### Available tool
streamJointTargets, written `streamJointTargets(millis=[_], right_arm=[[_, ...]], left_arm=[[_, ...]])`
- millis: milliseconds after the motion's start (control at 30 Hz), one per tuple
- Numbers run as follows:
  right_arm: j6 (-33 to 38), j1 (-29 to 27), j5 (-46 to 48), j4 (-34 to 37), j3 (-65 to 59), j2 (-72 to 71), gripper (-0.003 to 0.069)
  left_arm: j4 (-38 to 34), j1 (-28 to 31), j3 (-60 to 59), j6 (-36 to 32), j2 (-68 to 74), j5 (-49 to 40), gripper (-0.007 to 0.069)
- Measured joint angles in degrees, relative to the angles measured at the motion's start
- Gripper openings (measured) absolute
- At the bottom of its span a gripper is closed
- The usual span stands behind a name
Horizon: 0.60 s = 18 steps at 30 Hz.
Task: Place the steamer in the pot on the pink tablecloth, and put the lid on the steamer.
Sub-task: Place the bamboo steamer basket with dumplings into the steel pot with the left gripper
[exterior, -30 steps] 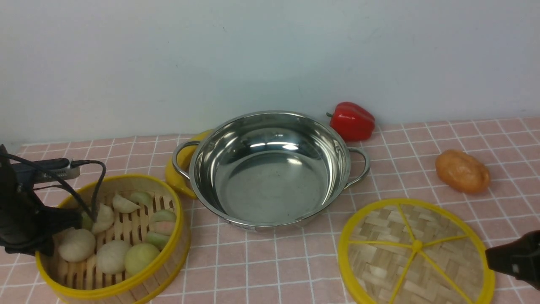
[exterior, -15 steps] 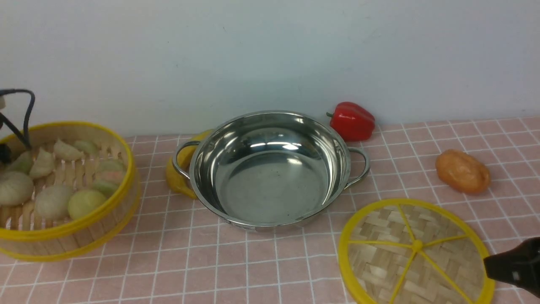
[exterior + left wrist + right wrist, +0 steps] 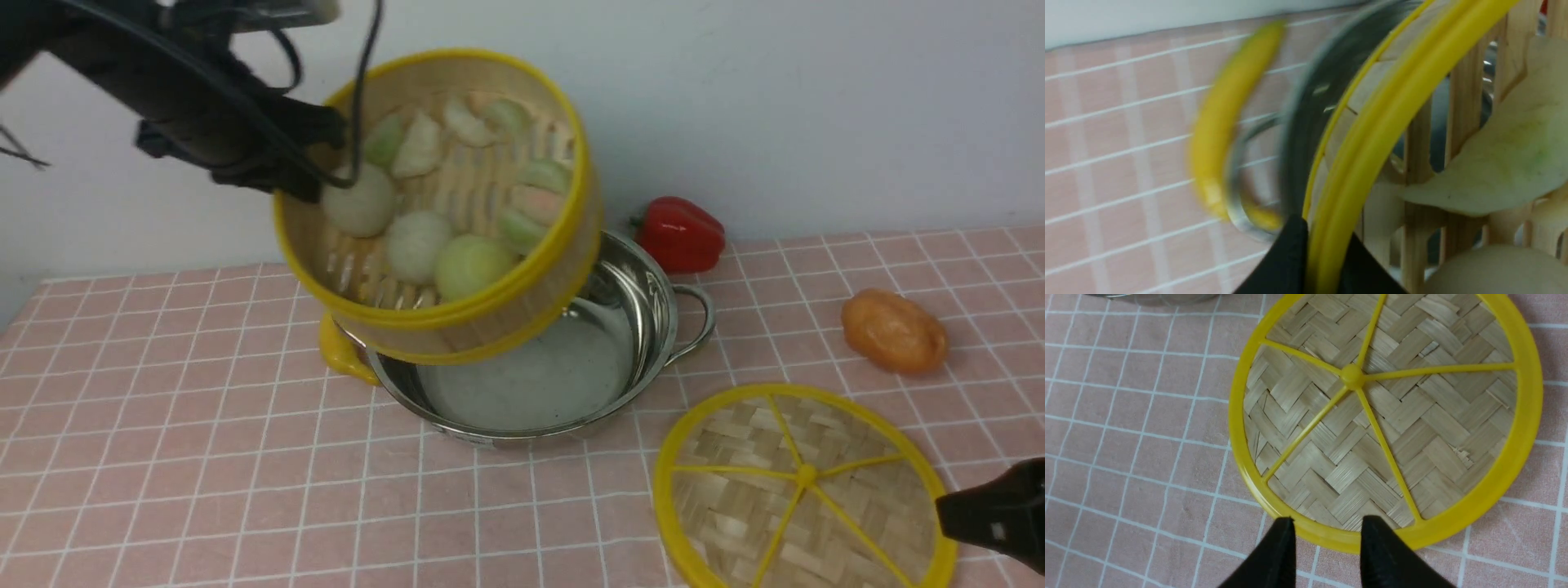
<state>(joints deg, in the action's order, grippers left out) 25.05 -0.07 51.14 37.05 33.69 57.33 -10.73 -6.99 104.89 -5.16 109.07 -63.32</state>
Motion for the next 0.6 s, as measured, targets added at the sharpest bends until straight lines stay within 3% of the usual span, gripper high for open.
streamJointTargets(millis=[167, 600], right_arm=[[-0.55, 0.00, 0.02, 0.06, 0.06, 0.00, 0.0243], [-0.59, 0.00, 0.92, 0.40, 0.06, 0.00, 0.0243]], left_arm=[[2.16, -4.46, 4.59, 2.80, 8.71, 0.57, 0.0032], [8.59, -4.93, 8.03, 5.61, 20.44, 4.12, 0.0032]])
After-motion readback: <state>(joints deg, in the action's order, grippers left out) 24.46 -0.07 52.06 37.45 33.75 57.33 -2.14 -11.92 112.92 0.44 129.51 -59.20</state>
